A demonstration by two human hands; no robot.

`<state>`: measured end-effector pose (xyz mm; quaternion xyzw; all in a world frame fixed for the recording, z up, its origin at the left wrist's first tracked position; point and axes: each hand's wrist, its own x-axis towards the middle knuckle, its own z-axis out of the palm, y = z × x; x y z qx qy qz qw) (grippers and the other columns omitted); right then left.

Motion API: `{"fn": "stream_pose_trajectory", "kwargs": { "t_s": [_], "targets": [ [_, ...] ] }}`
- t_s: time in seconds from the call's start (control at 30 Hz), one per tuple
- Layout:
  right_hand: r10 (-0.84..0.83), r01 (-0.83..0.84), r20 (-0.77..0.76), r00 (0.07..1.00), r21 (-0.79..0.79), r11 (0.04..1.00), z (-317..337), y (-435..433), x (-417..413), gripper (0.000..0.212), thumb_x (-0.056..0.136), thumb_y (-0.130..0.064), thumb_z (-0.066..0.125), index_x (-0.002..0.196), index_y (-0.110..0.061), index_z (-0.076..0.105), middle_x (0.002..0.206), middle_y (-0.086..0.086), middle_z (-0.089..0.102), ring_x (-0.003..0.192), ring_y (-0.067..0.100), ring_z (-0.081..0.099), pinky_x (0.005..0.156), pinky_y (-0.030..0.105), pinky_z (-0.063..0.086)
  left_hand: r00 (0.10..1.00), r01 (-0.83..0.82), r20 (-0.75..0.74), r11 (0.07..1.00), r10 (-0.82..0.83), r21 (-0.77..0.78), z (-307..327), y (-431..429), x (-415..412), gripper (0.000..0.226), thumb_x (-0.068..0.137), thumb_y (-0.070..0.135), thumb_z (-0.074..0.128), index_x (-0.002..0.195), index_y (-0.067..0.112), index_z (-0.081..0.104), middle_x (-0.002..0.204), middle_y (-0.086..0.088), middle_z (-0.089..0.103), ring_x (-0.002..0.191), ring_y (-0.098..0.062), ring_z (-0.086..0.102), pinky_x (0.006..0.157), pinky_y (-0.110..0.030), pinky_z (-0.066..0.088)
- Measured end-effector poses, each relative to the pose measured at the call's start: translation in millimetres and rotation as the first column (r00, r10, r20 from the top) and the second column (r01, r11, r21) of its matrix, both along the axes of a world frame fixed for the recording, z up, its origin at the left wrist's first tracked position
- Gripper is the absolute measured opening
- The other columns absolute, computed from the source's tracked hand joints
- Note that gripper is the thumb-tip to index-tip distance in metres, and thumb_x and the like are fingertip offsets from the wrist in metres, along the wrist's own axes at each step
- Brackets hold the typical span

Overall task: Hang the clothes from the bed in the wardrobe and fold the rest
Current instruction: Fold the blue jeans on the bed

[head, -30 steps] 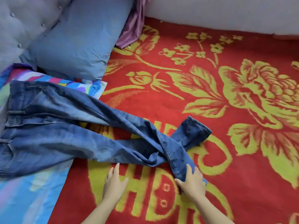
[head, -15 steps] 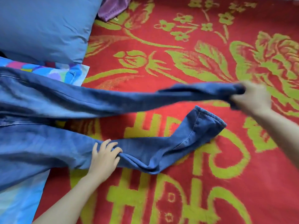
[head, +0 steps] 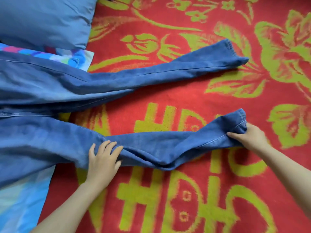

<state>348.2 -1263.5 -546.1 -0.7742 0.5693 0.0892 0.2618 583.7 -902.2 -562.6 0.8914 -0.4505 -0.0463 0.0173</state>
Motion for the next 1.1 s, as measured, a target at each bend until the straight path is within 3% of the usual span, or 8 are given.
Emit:
{"fn": "stream_pose_trajectory", "kwargs": {
  "t_s": [0.13,0.37,0.43,0.57,0.73,0.8,0.97,1.1],
  "targets": [
    [-0.340,0.330,0.142,0.930,0.090,0.940,38.9,-1.3,-46.4,0.028,0.076,-0.032,0.076,0.067,-0.013,0.058,0.087,0.019,0.066,0.072,0.027,0.057,0.069,0.037,0.042,0.977,-0.206,-0.109,0.955,0.186,-0.214,22.1,-3.3,-7.5,0.037,0.074,0.030,0.041,0.078,0.012,0.073,0.076,-0.004,0.068,0.088,-0.016,0.043,0.087,-0.062,0.037],
    [-0.803,0.675,0.160,0.574,0.462,0.575,90.4,-15.9,-114.2,0.030,0.093,-0.031,0.053,0.083,-0.003,0.056,0.041,0.006,0.059,0.047,0.024,0.059,0.051,0.031,0.045,0.970,-0.199,0.031,0.858,0.243,-0.474,71.1,-37.3,0.8,0.032,0.083,0.023,0.055,0.108,0.009,0.069,0.105,-0.020,0.062,0.110,-0.032,0.046,0.092,-0.056,0.033],
    [-0.795,0.693,0.252,0.551,0.391,0.605,79.7,-9.3,-122.1,0.030,0.096,-0.033,0.050,0.103,-0.004,0.054,0.057,0.009,0.064,0.046,0.007,0.060,0.059,0.028,0.040,0.917,-0.397,-0.104,0.863,0.384,-0.313,62.3,-45.4,-12.0,0.051,0.086,0.024,0.064,0.133,0.008,0.051,0.135,-0.032,0.041,0.129,-0.045,0.033,0.099,-0.060,0.028],
    [-0.671,0.637,0.205,0.712,0.214,0.741,38.8,34.6,-131.3,0.056,0.096,-0.030,0.051,0.138,0.005,0.035,0.138,0.026,0.043,0.128,0.031,0.043,0.102,0.037,0.032,0.819,-0.526,-0.244,0.849,0.520,0.044,32.4,-22.0,-62.5,0.081,0.086,0.040,0.062,0.149,0.015,0.018,0.153,-0.027,0.009,0.141,-0.040,0.008,0.108,-0.055,0.016],
    [-0.577,0.496,0.241,0.780,0.326,0.805,2.7,81.3,-146.8,0.066,0.078,-0.002,0.072,0.135,-0.006,0.039,0.125,0.008,0.054,0.111,0.024,0.053,0.097,0.038,0.041,0.921,-0.249,-0.161,0.856,0.354,0.453,-4.1,31.8,-95.3,0.088,0.087,0.063,0.044,0.149,0.027,-0.006,0.157,-0.017,-0.004,0.144,-0.032,-0.001,0.113,-0.048,0.015],
    [-0.635,0.588,0.247,0.732,0.241,0.772,-1.8,83.8,-153.8,0.080,0.076,0.003,0.072,0.143,-0.006,0.030,0.119,0.003,0.051,0.107,0.019,0.051,0.094,0.031,0.039,0.943,-0.213,-0.136,0.864,0.304,0.455,-6.7,34.6,-94.7,0.083,0.088,0.052,0.052,0.151,0.026,0.005,0.156,-0.016,0.008,0.144,-0.031,0.007,0.111,-0.049,0.019],
    [-0.673,0.605,0.239,0.700,0.303,0.736,6.9,80.4,-165.8,0.013,0.079,0.003,0.068,0.090,-0.002,0.063,0.065,0.004,0.052,0.055,0.013,0.039,0.041,0.014,0.033,0.969,-0.163,-0.134,0.946,0.206,0.279,-2.4,32.5,-82.5,0.065,0.054,-0.004,0.085,0.115,0.001,0.065,0.114,-0.030,0.061,0.100,-0.046,0.060,0.080,-0.062,0.041],
    [-0.746,0.622,0.390,0.540,0.411,0.666,39.1,64.4,-184.2,0.028,0.085,0.004,0.055,0.070,-0.019,0.048,0.061,-0.003,0.057,0.065,0.013,0.050,0.060,0.020,0.040,0.997,-0.054,-0.051,0.987,0.063,0.151,12.5,41.0,-85.0,0.037,0.073,0.011,0.048,0.097,-0.006,0.069,0.093,-0.029,0.067,0.078,-0.044,0.066,0.062,-0.052,0.050]
  ]
}}
